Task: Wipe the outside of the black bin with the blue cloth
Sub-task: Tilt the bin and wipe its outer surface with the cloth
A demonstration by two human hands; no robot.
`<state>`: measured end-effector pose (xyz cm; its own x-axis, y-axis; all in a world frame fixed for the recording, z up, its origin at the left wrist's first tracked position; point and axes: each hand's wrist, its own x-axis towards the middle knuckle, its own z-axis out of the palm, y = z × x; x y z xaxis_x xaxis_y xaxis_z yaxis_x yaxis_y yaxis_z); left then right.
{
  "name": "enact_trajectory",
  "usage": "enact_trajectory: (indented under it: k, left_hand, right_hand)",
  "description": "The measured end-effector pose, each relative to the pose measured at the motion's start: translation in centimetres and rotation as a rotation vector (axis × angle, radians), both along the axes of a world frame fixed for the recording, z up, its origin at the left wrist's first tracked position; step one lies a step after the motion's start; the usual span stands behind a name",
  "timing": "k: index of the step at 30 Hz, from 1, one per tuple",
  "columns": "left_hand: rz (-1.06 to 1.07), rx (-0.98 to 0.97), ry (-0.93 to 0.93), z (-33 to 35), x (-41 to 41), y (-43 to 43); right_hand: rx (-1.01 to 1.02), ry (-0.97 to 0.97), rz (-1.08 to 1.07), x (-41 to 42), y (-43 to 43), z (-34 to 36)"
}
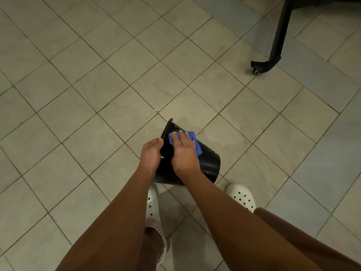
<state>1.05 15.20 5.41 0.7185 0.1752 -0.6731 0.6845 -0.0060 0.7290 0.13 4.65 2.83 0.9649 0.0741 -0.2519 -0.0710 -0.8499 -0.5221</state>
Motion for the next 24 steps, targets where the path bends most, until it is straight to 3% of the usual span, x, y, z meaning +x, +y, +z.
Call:
enact_trajectory:
  k: [4, 8, 13, 16, 21, 24]
  left_hand:
    - [-0.131, 0.016, 0.078, 0.3, 0.7, -0.1]
    - [-0.261, 0.085, 0.122, -0.3, 1.3, -0.2]
    - [-0.069, 0.071, 0.178, -0.2, 1.5, -0.3]
    - [-0.042, 0.056, 0.201, -0.1, 1.6, -0.9]
    - [-0.057, 0.065, 0.178, -0.6, 1.3, -1.0]
    - [-0.057, 0.062, 0.179, -0.9, 1.3, -0.4]
  right_hand:
    - [-0.047, 0.015, -0.133, -1.6, 0.2, -0.2]
    - [0.045, -0.138, -0.055, -5.1, 1.3, -0.7]
    - [0.261, -0.152, 0.061, -4.3, -1.1, -1.5]
    - [0.168, -0.226, 0.102, -4.6, -3.4, -1.9]
    - [0.193, -0.268, -0.116, -7.9, -2.7, -3.3]
    - [0.213, -0.279, 0.030, -8.4, -0.8, -3.1]
